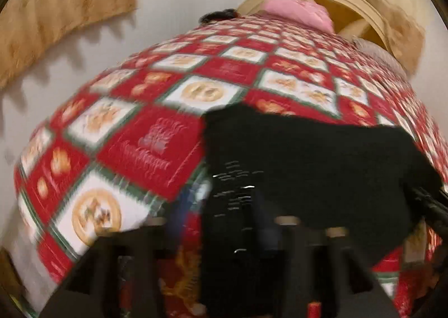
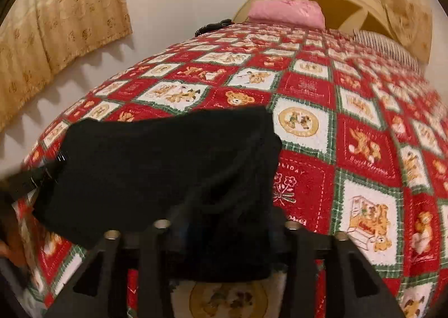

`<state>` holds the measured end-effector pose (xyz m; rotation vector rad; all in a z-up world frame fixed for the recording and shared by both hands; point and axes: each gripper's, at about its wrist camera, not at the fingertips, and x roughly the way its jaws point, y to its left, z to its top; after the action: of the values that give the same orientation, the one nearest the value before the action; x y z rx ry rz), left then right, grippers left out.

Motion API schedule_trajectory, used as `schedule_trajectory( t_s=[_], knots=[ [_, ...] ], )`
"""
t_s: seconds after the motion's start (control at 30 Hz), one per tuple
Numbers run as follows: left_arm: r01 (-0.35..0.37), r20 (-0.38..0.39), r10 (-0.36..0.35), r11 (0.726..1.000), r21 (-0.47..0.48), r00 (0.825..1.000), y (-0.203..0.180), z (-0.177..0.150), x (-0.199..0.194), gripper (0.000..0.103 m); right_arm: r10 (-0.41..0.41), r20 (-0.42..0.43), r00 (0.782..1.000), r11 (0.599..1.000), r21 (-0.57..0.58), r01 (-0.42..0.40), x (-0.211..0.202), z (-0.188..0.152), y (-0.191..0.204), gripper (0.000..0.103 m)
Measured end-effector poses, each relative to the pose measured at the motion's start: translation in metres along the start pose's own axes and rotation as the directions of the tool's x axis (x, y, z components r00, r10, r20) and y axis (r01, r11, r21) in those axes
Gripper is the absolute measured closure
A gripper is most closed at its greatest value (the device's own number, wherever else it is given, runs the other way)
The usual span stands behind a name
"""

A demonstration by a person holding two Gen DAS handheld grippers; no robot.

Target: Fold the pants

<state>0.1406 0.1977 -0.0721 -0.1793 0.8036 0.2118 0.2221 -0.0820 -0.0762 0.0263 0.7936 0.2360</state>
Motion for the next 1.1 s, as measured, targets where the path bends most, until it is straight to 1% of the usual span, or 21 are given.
schedule_trajectory(
  t_s=[0.03,0.07,0.1,0.13,0.2,0.27,0.3,0.4,0.43,0.53,0.63,0.73,0.83,1.0,1.1],
  knots=[
    [-0.027,-0.001,0.027,0.998,-0.053,1.000,0.008,-0.001,-0.001,0.006,-0.013,-0.012,1.000,0.999,0.032,0.013,0.000,-0.002,-0.007,0.028],
    [-0.029,-0.029,0.026,0.995,-0.100,0.999,0.015,0.000,0.000,0.003,-0.005,-0.021,1.000,0.998,0.059,0.006,0.000,-0.004,-0.013,0.025],
    [-0.005,-0.038,0.000,0.991,-0.130,0.999,0.020,0.001,0.000,0.002,0.030,-0.025,0.999,0.994,0.105,-0.028,-0.002,-0.006,-0.021,0.025],
    [0.001,-0.038,-0.006,0.991,-0.133,0.999,0.021,0.002,-0.002,0.002,0.049,-0.019,0.999,0.988,0.149,-0.046,-0.006,-0.009,-0.028,0.025],
    [-0.018,-0.045,0.014,0.994,-0.103,0.999,0.019,-0.001,-0.007,0.002,0.054,0.027,0.998,0.975,0.215,-0.059,-0.019,-0.014,-0.031,0.025],
    [-0.044,-0.044,0.041,0.996,-0.079,0.998,0.019,-0.006,-0.011,0.002,0.000,0.084,0.996,0.969,0.245,-0.021,-0.042,-0.025,-0.025,0.025],
    [-0.060,-0.034,0.058,0.995,-0.077,0.998,0.022,-0.010,-0.016,0.002,-0.037,0.126,0.991,0.967,0.254,0.004,-0.060,-0.033,-0.020,0.025],
    [-0.094,0.007,0.095,0.992,-0.088,0.995,0.022,-0.024,-0.040,0.002,-0.057,0.201,0.978,0.967,0.255,0.004,-0.094,-0.055,-0.002,0.025],
    [-0.096,0.017,0.098,0.992,-0.084,0.995,0.020,-0.028,-0.047,0.002,-0.062,0.215,0.975,0.968,0.252,0.006,-0.103,-0.061,0.005,0.025],
    [-0.093,0.039,0.095,0.994,-0.055,0.995,0.014,-0.030,-0.057,0.002,-0.124,0.203,0.971,0.966,0.247,0.072,-0.119,-0.078,0.030,0.025],
    [-0.091,0.077,0.091,0.996,-0.010,0.993,0.006,-0.036,-0.077,0.002,-0.075,0.204,0.976,0.979,0.201,0.033,-0.127,-0.092,0.054,0.025],
    [-0.101,0.119,0.097,0.995,0.029,0.988,0.002,-0.045,-0.098,0.002,-0.061,0.206,0.977,0.989,0.143,0.032,-0.136,-0.100,0.072,0.025],
    [-0.106,0.152,0.096,0.993,0.055,0.984,0.000,-0.054,-0.116,0.002,-0.056,0.234,0.971,0.991,0.134,0.025,-0.149,-0.103,0.082,0.025],
    [-0.071,0.183,0.058,0.995,0.065,0.981,-0.001,-0.067,-0.138,0.002,-0.103,0.285,0.953,0.985,0.164,0.057,-0.172,-0.104,0.083,0.025],
    [-0.080,0.215,0.056,0.991,0.106,0.975,-0.006,-0.073,-0.147,0.002,-0.117,0.311,0.943,0.982,0.180,0.062,-0.188,-0.105,0.085,0.025]
  ],
)
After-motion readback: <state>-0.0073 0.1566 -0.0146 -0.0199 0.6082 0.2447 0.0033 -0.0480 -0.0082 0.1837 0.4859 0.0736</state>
